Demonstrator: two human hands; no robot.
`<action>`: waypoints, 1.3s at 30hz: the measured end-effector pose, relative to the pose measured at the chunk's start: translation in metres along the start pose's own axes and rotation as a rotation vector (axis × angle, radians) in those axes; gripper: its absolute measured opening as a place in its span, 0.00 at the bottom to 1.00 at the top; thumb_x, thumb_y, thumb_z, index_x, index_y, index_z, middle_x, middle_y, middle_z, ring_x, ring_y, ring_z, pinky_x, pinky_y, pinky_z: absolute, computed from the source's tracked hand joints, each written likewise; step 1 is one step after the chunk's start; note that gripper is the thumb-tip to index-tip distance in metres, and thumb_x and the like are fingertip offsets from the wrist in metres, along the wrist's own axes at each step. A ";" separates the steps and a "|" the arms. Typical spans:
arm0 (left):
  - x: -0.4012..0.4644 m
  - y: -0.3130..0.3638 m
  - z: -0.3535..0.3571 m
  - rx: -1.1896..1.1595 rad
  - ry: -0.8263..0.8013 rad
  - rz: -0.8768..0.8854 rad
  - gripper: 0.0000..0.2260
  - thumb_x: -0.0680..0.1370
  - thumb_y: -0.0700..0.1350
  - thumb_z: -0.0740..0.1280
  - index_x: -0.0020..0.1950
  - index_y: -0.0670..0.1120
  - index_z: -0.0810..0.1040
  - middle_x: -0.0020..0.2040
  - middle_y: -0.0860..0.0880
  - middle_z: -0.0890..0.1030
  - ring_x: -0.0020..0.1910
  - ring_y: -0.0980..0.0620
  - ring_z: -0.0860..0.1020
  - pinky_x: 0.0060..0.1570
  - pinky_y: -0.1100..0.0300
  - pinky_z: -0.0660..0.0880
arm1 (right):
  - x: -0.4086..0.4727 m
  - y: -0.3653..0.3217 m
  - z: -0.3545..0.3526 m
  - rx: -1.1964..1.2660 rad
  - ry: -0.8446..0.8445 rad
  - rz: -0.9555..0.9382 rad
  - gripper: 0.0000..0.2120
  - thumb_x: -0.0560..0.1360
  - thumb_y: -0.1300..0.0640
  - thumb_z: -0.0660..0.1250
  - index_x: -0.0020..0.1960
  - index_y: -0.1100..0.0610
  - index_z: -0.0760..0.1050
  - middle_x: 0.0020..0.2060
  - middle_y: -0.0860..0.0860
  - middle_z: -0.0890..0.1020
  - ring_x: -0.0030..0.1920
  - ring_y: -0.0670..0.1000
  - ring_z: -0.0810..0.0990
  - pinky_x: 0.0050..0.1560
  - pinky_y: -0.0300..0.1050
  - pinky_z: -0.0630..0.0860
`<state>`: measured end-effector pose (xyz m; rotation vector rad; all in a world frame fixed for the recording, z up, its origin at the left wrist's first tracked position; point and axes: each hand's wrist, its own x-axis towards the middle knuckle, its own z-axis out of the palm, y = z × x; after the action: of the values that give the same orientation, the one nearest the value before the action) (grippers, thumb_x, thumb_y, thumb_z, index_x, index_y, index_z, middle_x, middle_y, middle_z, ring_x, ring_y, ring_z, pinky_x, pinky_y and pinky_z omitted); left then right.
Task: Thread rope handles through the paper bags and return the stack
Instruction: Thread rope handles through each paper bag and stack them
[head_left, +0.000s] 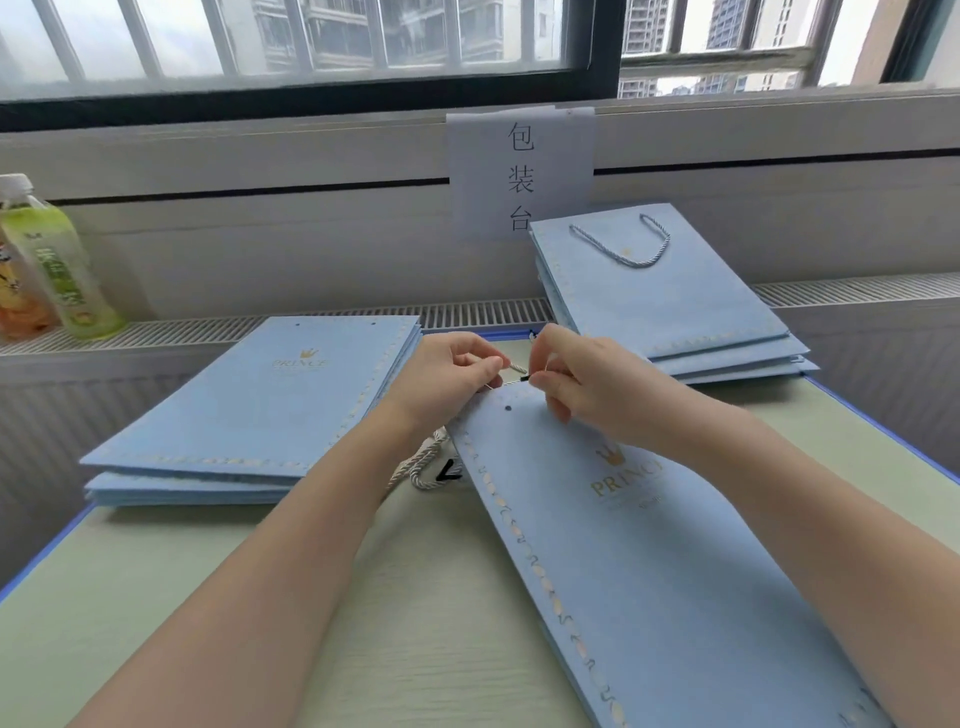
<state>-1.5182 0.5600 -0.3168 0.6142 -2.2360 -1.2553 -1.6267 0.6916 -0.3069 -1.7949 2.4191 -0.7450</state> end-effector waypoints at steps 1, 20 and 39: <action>0.001 0.001 -0.003 0.055 -0.057 -0.038 0.06 0.78 0.44 0.66 0.46 0.43 0.80 0.39 0.46 0.79 0.38 0.54 0.76 0.37 0.66 0.71 | -0.001 0.000 -0.001 -0.008 -0.001 -0.006 0.02 0.79 0.56 0.60 0.49 0.54 0.70 0.34 0.46 0.77 0.37 0.49 0.73 0.38 0.42 0.67; 0.000 0.007 -0.020 -0.192 -0.270 -0.115 0.12 0.72 0.43 0.67 0.48 0.34 0.79 0.45 0.40 0.78 0.44 0.45 0.76 0.48 0.53 0.71 | 0.001 -0.011 0.011 -0.135 0.299 -0.338 0.04 0.71 0.69 0.64 0.41 0.63 0.75 0.37 0.53 0.75 0.32 0.52 0.69 0.33 0.44 0.69; -0.005 0.006 -0.022 -0.485 -0.440 -0.169 0.16 0.76 0.36 0.51 0.51 0.38 0.79 0.39 0.45 0.82 0.32 0.51 0.78 0.30 0.63 0.75 | -0.002 -0.016 0.005 0.019 0.286 -0.336 0.10 0.73 0.60 0.62 0.45 0.60 0.81 0.37 0.51 0.78 0.33 0.45 0.69 0.37 0.31 0.66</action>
<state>-1.5014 0.5513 -0.3027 0.3660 -2.1020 -2.0995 -1.6103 0.6878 -0.3058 -2.2584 2.2745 -1.1180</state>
